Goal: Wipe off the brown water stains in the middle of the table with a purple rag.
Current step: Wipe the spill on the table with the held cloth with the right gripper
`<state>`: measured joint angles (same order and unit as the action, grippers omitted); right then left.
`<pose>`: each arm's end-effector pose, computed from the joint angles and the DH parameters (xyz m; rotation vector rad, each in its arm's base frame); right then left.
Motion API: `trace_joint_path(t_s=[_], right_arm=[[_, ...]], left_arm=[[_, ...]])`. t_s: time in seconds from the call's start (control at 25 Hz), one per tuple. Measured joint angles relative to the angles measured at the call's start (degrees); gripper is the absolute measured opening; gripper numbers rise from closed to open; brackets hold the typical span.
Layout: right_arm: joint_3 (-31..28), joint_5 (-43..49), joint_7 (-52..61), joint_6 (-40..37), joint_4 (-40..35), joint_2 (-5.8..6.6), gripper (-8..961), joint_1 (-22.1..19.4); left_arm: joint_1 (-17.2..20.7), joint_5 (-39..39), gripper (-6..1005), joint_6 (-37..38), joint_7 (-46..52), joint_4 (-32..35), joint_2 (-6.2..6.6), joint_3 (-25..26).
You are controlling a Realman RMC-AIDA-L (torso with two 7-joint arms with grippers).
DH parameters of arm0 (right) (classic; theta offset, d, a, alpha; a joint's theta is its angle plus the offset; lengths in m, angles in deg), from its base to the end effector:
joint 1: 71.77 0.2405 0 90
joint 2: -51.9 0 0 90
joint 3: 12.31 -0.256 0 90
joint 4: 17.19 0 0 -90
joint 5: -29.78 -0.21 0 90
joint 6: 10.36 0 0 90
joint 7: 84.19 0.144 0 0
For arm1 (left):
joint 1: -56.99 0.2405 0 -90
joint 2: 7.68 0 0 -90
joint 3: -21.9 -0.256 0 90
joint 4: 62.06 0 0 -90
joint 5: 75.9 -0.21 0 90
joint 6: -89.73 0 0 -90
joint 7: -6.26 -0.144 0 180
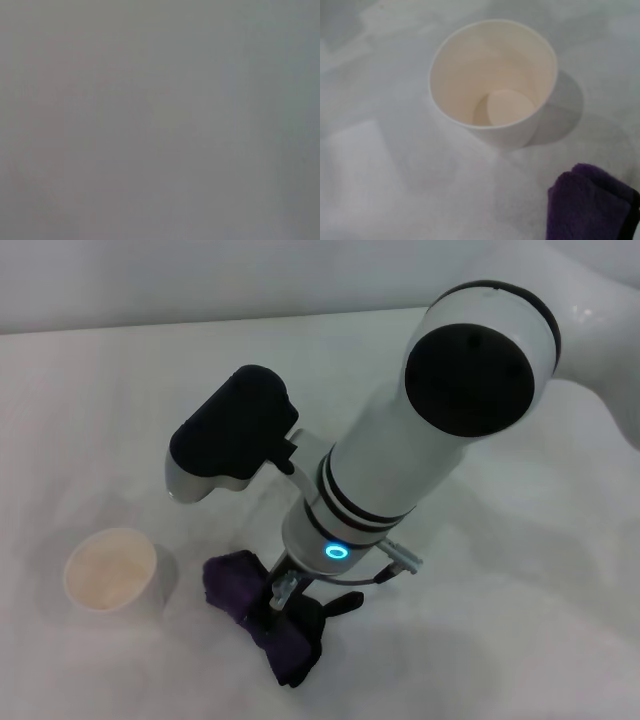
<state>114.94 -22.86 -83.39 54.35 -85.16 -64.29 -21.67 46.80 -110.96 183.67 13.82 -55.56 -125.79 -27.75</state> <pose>0.0992 0.2966 -0.1443 -2.7749 0.8894 -0.5709 -0.3677 0.2284 0.0567 -1.4434 -0.1890 -0.6773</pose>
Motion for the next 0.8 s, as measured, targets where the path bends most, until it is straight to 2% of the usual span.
trace_joint_path(t_s=[0.2, 0.64, 0.8], right_arm=[[-2.7, 5.8, 1.7, 1.2, -0.4, 0.11, 59, -2.4], [-15.9, 23.2, 2.2, 13.2, -8.5, 0.51, 59, -11.9], [-21.1, 28.5, 1.6, 16.4, -9.4, 0.70, 59, -14.3]], left_arm=[[0.2, 0.1, 892, 0.0, 0.0, 0.0, 0.06, 0.0], [0.2, 1.7, 893, -1.2, 0.0, 0.0, 0.08, 0.0], [0.0, 1.8, 894, -1.5, 0.0, 0.0, 0.08, 0.0]])
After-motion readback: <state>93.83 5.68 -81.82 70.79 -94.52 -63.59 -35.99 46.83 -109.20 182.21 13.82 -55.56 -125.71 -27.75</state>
